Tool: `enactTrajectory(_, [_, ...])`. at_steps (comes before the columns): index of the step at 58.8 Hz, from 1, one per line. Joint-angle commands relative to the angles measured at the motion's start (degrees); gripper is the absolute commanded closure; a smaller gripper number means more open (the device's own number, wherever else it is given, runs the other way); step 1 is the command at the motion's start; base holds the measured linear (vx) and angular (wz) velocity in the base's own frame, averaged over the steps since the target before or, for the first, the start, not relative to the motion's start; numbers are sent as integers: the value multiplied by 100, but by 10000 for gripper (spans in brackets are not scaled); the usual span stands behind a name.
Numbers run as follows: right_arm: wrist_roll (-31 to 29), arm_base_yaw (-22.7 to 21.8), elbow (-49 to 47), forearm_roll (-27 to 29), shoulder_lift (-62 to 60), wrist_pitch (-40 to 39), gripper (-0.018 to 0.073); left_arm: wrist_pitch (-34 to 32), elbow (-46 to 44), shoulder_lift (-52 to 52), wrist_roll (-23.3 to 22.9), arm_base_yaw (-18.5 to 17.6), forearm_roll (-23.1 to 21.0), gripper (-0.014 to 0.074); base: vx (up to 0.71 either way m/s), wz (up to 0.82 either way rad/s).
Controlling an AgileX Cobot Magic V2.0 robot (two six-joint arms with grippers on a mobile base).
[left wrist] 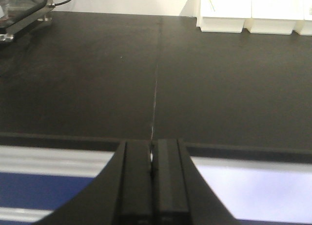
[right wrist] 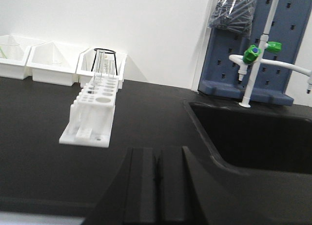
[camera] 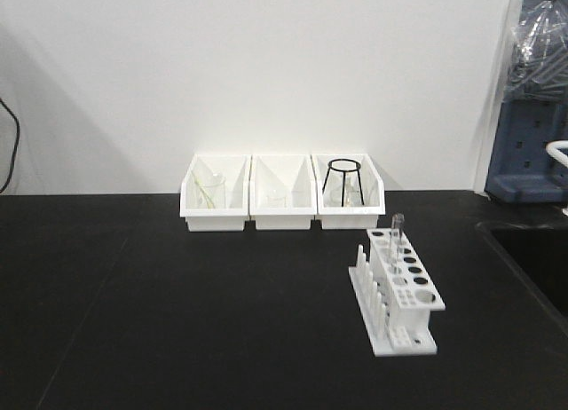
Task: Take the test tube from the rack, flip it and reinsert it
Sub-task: 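Lower the open right gripper around a clear test tube in the rack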
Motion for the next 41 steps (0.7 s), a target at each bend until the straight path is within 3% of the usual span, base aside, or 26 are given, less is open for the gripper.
enactTrajectory(1, [-62, -27, 4, -18, -44, -515, 568, -498, -1, -66, 2, -42, -20, 603, 42, 3])
enactTrajectory(41, [-62, -27, 4, -18, -44, -515, 568, -498, -1, -66, 2, -42, -20, 603, 33, 4])
